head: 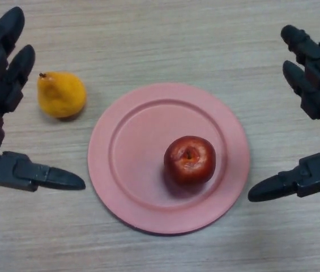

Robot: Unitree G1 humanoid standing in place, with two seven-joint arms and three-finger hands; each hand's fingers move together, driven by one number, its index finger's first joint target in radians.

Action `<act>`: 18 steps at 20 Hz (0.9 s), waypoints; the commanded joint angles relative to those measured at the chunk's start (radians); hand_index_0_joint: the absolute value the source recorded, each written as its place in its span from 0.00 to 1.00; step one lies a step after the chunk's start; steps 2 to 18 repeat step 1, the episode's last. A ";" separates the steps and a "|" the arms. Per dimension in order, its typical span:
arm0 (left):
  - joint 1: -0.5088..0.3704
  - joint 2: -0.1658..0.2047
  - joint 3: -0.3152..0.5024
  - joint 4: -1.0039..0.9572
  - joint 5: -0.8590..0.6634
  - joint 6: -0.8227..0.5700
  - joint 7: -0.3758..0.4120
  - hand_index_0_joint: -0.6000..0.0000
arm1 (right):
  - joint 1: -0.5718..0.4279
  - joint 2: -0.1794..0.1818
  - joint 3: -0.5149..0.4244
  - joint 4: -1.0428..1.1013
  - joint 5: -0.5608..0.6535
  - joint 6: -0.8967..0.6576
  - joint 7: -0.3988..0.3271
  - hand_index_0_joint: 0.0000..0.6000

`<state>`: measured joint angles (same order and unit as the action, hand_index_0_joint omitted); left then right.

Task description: Pick up the red apple and place it on the plate

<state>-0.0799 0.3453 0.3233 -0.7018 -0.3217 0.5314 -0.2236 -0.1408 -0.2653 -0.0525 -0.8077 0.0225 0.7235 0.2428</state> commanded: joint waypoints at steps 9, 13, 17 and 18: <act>-0.031 0.048 0.058 -0.047 0.028 -0.080 0.008 1.00 | -0.006 -0.017 -0.051 -0.089 0.090 -0.062 -0.020 0.00; -0.031 0.048 0.058 -0.047 0.028 -0.080 0.008 1.00 | -0.006 -0.017 -0.051 -0.089 0.090 -0.062 -0.020 0.00; -0.031 0.048 0.058 -0.047 0.028 -0.080 0.008 1.00 | -0.006 -0.017 -0.051 -0.089 0.090 -0.062 -0.020 0.00; -0.031 0.048 0.058 -0.047 0.028 -0.080 0.008 1.00 | -0.006 -0.017 -0.051 -0.089 0.090 -0.062 -0.020 0.00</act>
